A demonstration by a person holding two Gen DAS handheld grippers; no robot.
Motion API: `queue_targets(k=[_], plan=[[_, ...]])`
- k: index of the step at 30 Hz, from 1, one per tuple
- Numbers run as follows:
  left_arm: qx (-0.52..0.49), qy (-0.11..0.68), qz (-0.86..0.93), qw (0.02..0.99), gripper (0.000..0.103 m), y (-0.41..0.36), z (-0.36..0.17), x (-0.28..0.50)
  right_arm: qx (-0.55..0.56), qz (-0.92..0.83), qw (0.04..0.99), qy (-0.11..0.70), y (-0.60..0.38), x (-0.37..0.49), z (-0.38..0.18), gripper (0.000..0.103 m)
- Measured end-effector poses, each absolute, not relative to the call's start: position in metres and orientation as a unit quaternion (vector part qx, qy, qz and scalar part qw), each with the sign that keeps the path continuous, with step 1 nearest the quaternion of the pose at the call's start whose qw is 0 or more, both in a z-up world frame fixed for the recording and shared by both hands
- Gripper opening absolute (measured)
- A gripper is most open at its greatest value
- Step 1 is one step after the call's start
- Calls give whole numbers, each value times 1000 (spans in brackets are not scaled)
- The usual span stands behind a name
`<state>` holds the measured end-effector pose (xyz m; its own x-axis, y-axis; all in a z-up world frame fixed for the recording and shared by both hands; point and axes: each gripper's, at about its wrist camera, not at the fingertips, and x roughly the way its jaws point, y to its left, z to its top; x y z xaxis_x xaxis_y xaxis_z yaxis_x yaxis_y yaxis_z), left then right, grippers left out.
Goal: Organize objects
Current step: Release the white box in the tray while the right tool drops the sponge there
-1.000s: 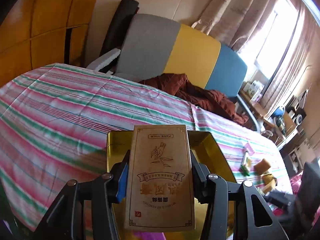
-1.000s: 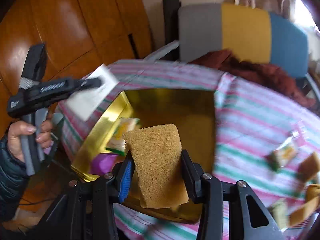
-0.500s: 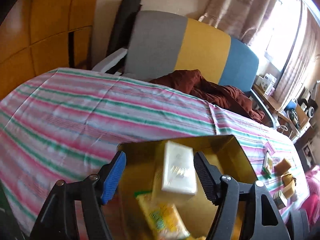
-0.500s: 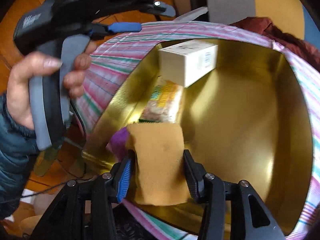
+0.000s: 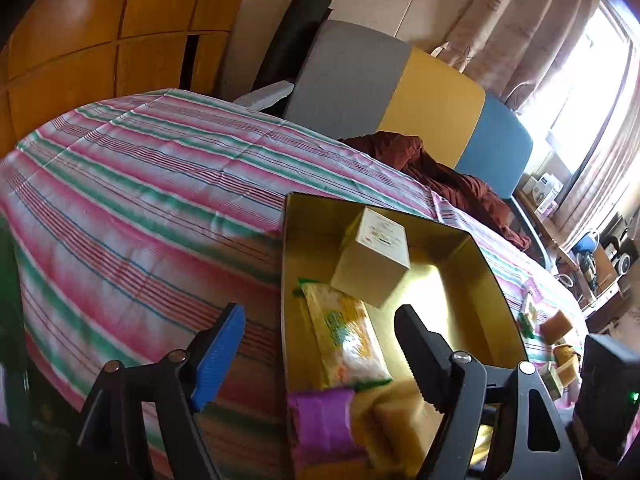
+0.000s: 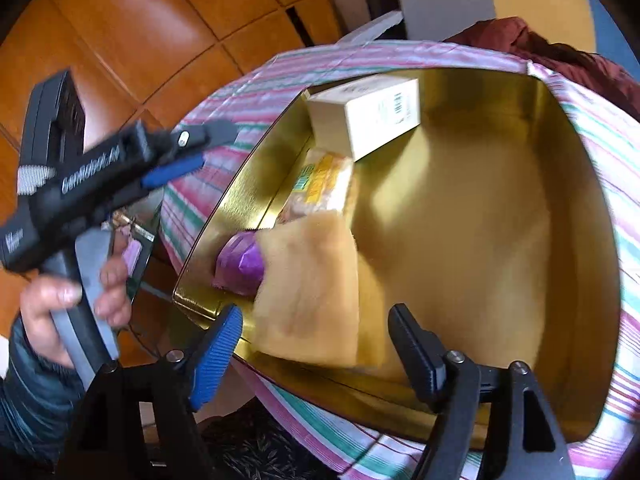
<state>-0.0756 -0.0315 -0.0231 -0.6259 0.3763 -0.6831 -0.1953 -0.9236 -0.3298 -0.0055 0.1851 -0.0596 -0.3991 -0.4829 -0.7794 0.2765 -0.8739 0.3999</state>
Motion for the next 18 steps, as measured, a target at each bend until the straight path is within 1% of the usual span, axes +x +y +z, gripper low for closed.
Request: queue_targets(k=[5,11,14,18], plan=[[-396,-104,897,167,83,-22,-15,-64,483,-844,203,-114,202,-4,-51,80],[-375,-58,910,169,90,-2,-2,-45,467,-859,174,-121,217,4,-45,81],[-370,-38,912,170,90,9,-1,-37,458,-867,159,-112,222,10,-40,84],[-364,-10,915,171,90,22,0,-29,449,-877,141,-100,226,16,-35,84]])
